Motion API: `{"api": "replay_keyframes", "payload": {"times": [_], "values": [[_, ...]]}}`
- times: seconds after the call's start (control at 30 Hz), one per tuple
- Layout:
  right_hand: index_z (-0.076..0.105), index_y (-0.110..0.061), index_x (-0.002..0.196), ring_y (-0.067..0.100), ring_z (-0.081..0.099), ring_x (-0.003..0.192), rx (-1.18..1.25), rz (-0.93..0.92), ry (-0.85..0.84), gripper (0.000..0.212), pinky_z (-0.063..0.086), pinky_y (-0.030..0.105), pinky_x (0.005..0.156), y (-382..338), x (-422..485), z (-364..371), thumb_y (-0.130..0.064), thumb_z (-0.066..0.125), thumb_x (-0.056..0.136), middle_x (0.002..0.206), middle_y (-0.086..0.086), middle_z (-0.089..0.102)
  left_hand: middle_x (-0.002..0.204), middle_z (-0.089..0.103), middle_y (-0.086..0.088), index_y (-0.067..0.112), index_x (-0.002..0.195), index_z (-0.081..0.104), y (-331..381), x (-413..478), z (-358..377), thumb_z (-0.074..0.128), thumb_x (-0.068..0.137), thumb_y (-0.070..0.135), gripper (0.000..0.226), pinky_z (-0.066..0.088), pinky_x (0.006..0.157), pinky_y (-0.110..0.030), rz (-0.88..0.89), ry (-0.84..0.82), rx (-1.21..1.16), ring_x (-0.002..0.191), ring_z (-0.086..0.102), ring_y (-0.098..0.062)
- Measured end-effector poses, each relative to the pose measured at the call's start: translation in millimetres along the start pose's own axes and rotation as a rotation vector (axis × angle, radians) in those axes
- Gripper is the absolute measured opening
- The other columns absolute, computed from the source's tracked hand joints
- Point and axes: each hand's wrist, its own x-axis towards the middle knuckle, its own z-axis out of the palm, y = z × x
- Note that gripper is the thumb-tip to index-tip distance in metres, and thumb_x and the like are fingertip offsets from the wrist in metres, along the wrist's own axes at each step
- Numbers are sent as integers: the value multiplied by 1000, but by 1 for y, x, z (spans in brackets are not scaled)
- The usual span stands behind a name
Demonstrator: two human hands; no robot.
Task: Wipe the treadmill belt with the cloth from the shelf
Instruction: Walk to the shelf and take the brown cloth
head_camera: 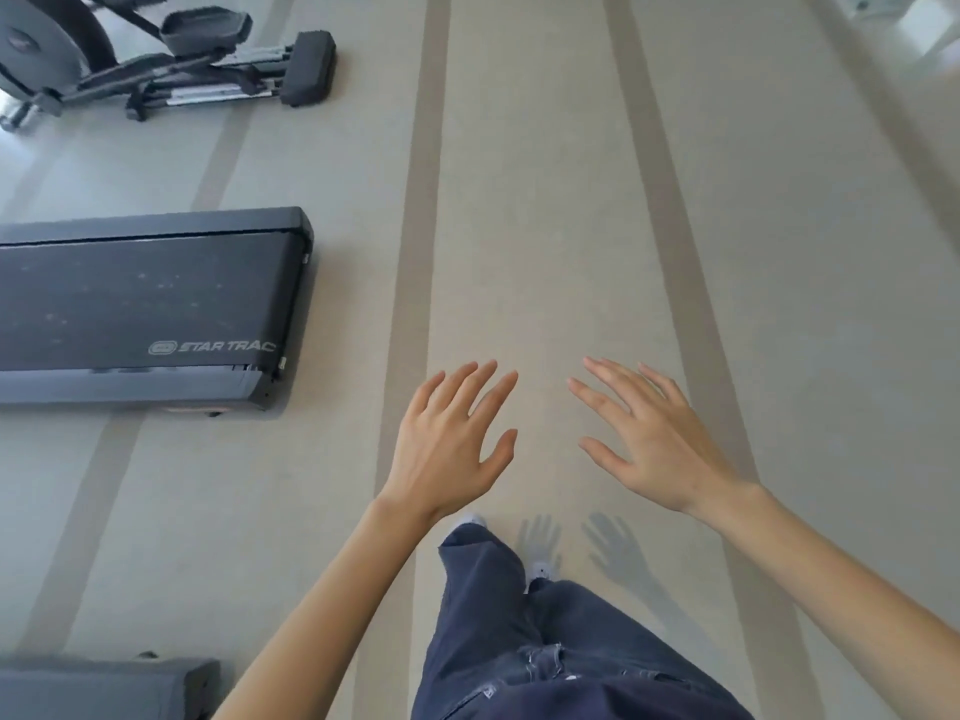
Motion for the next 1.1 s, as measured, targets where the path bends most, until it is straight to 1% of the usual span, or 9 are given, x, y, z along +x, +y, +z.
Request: {"api": "replay_keyframes", "payload": {"times": [0.2,0.3,0.4,0.53,0.67,0.77,0.87,0.97,1.1], "values": [[49,-16,139,20,40,133,-36,149,66,55,25,42,109,35,11,-2,-44,40,92,139,7,50,138,53,-4,20,136,52,-11,69,14,38,91,44,52,34,106,-43,147,-53,-1,126,49,-26],[51,-14,137,21,40,130,-67,220,95,55,25,41,108,51,25,-4,-43,40,91,135,8,54,137,54,-4,20,135,53,-21,110,19,38,92,45,52,34,105,-42,226,-73,6,125,50,-26],[52,-14,135,22,44,127,-66,298,132,55,26,40,106,64,47,-12,-43,41,90,133,7,56,133,56,-4,19,132,56,-32,154,19,39,91,45,51,37,102,-41,305,-66,-2,121,53,-26],[51,-15,136,18,40,128,-57,358,155,55,24,38,107,80,83,-22,-43,40,90,135,7,54,132,57,-5,18,132,56,-48,209,11,39,91,45,52,37,103,-42,392,-72,-12,122,52,-26],[52,-14,136,16,37,127,-72,378,205,54,21,36,107,92,113,-27,-41,39,91,135,7,53,132,57,-4,18,132,55,-61,252,6,39,91,44,51,36,104,-43,480,-57,-22,123,51,-26],[53,-14,135,16,38,125,-37,400,289,51,24,36,106,98,128,-30,-38,40,91,135,8,52,131,57,-4,17,131,55,-63,277,3,40,92,42,50,36,103,-42,559,-34,-47,123,51,-25],[55,-12,132,18,42,123,-74,398,335,48,33,40,104,105,133,-30,-35,45,92,133,9,54,131,57,-3,17,132,55,-59,294,5,41,92,41,49,36,103,-41,607,-20,-84,124,50,-23],[57,-12,131,19,44,122,-92,433,326,48,34,40,103,123,135,-27,-37,46,91,132,9,55,131,57,-3,17,132,55,-53,313,16,41,92,41,49,36,103,-42,632,-41,-82,124,50,-24],[55,-15,133,20,47,124,-33,476,292,48,40,45,101,162,134,-20,-38,51,91,134,8,53,131,58,-3,17,131,56,-41,345,34,40,92,42,49,37,103,-43,628,-78,-65,124,51,-24]]}}
